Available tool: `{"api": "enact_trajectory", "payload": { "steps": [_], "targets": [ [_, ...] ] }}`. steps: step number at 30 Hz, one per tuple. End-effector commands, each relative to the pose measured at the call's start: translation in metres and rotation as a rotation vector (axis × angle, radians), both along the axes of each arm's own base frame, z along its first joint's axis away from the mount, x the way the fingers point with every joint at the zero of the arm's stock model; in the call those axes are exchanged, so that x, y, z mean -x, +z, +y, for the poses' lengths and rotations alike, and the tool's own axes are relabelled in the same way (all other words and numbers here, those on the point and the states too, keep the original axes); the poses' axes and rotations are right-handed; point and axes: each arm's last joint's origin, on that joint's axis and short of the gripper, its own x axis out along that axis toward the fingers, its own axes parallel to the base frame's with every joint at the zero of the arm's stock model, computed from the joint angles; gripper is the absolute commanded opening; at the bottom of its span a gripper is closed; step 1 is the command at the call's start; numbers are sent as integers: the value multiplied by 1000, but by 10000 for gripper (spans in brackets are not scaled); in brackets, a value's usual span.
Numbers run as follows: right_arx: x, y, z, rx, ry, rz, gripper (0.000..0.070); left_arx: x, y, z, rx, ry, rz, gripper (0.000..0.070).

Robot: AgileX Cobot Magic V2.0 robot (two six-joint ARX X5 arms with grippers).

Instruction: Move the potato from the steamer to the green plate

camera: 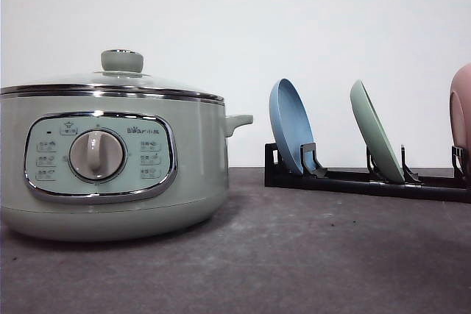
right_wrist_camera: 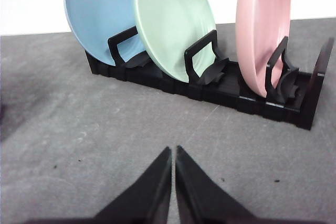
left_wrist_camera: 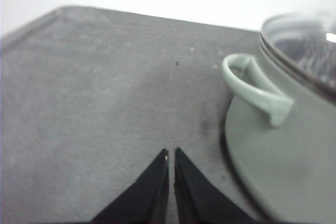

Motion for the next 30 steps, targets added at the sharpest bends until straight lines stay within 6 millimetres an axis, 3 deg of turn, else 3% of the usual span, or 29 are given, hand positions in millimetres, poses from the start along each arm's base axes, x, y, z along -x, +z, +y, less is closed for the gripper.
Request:
{"api": "enact_trajectory", "payload": {
  "steps": [1,15,23,30],
  "targets": [
    [0,-2,0,-76,-15,20,0,0,-4,0,178,32,5,15],
    [1,4,0,-270,-31,33,0,1,4,-3,376,-36,-14,12],
    [9,41,1,-265,-18,-71,0,8,39,-5,400,-80,-41,12],
    [16,87,1,-245,-6,-150,0,13,87,-6,335,-130,-68,12]
  ]
}}
